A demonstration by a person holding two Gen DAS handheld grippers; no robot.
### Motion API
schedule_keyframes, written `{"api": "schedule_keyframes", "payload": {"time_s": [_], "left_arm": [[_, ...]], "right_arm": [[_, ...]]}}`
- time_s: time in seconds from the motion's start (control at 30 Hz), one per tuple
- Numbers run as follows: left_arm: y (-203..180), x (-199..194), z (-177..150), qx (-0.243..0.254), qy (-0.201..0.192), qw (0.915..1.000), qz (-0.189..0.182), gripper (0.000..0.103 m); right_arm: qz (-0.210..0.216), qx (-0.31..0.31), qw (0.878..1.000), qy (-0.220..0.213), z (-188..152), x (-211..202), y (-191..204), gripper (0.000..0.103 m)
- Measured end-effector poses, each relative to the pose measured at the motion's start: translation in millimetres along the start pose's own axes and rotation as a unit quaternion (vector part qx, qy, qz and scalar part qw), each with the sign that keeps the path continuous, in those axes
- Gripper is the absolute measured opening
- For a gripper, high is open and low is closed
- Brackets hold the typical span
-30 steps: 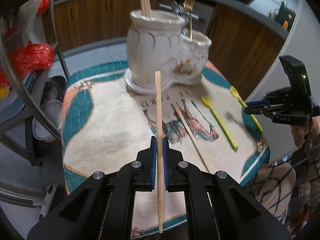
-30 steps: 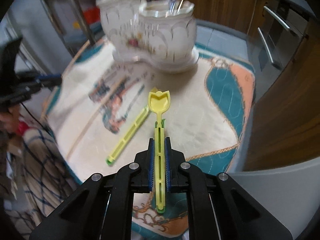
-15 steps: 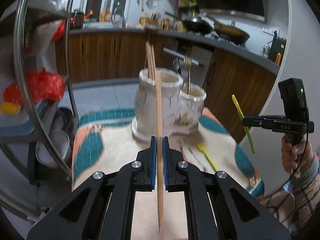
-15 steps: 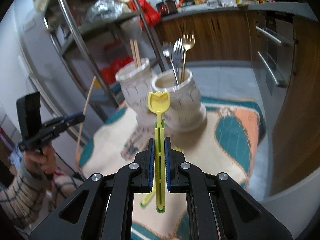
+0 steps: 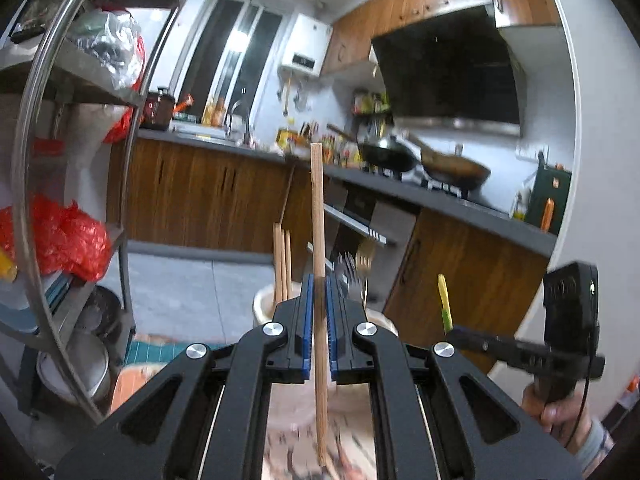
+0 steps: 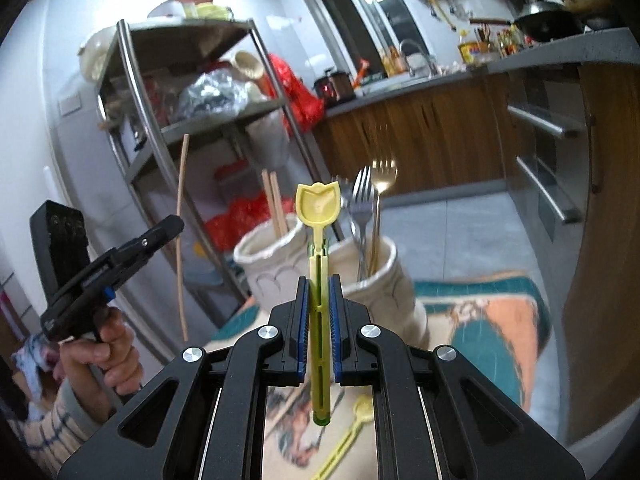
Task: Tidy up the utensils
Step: 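Carry the chopstick and yellow spoon up over the holder pots, then drop the yellow spoon into the small pot while the left tool releases the chopstick into the tall pot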
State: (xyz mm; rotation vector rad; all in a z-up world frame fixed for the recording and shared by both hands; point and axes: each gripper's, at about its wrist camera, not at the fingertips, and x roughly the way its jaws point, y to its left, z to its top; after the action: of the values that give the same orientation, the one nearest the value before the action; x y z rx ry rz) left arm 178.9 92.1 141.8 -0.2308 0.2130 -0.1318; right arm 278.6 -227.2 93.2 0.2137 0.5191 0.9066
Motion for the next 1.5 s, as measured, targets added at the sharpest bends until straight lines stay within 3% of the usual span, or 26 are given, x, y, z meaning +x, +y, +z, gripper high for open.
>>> {"api": "schedule_keyframes", "payload": {"time_s": [0.27, 0.57, 0.77, 1.07, 1.33, 1.5], "left_arm": [[-1, 23, 22, 0.001, -0.086, 0.9963, 0.008, 0.005], [1, 47, 25, 0.002, -0.131, 0.9913, 0.013, 0.005], [2, 69, 1, 0.016, -0.093, 0.9953, 0.023, 0.006], [-3, 69, -30, 0.035, -0.04, 0.998, 0.035, 0.006], [-6, 67, -37, 0.058, -0.013, 0.9972, 0.045, 0.006], [-7, 69, -38, 0.068, -0.006, 0.9956, 0.064, 0.007]], "right_arm": [[0.005, -0.002, 0.999, -0.052, 25, 21, -5, 0.01], [-0.017, -0.035, 0.996, -0.084, 39, 42, 9, 0.01], [-0.061, -0.067, 0.992, -0.088, 32, 60, 9, 0.01], [-0.085, -0.078, 0.993, -0.038, 11, 77, 4, 0.011], [-0.111, -0.084, 0.99, -0.002, -2, 81, 5, 0.011], [-0.117, -0.084, 0.99, 0.002, -2, 80, 6, 0.023]]}}
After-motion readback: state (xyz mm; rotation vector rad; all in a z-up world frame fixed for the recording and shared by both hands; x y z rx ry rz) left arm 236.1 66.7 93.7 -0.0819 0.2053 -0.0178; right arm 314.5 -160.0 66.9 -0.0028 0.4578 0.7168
